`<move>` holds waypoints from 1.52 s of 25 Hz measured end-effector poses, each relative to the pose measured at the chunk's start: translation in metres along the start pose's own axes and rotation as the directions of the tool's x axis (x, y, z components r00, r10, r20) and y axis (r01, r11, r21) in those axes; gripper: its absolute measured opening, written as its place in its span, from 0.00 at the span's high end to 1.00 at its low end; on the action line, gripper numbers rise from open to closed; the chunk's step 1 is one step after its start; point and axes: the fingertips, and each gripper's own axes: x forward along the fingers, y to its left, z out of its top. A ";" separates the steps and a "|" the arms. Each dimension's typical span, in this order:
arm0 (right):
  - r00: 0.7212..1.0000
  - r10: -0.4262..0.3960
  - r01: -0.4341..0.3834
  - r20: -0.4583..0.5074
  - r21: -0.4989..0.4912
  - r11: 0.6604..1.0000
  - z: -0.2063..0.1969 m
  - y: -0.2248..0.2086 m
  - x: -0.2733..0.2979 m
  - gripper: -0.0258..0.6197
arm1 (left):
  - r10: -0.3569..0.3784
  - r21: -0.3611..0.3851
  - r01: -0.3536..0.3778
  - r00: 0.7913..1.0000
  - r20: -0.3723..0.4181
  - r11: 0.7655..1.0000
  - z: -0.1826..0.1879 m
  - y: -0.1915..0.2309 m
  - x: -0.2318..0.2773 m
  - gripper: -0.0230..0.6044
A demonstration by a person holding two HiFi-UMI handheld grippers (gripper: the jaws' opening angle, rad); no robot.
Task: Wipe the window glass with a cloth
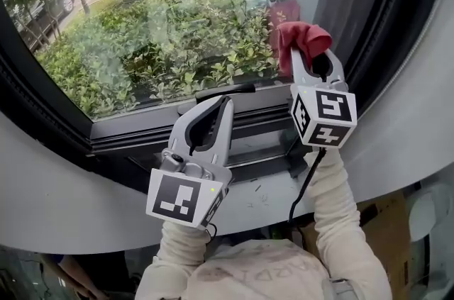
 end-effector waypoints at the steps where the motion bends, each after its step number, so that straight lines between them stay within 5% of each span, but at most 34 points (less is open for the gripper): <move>1: 1.000 -0.008 0.008 -0.002 0.004 1.000 -0.002 -0.005 -0.001 0.76 | 0.001 0.001 -0.001 1.000 0.000 1.000 0.000 -0.002 0.001 0.96; 21: 0.998 -0.003 0.007 -0.070 0.055 0.998 -0.055 0.000 -0.011 0.77 | 0.022 0.014 -0.022 0.999 -0.023 1.000 -0.002 -0.011 -0.002 0.96; 29: 0.992 0.123 -0.117 -0.042 0.131 0.984 -0.032 0.020 -0.031 0.77 | 0.020 0.015 -0.019 1.000 -0.021 1.000 0.004 -0.019 -0.011 0.96; 38: 0.951 0.305 -0.310 0.057 0.151 0.939 0.007 0.057 -0.107 0.77 | -0.010 0.018 0.011 1.000 -0.010 1.000 0.011 -0.043 -0.024 0.96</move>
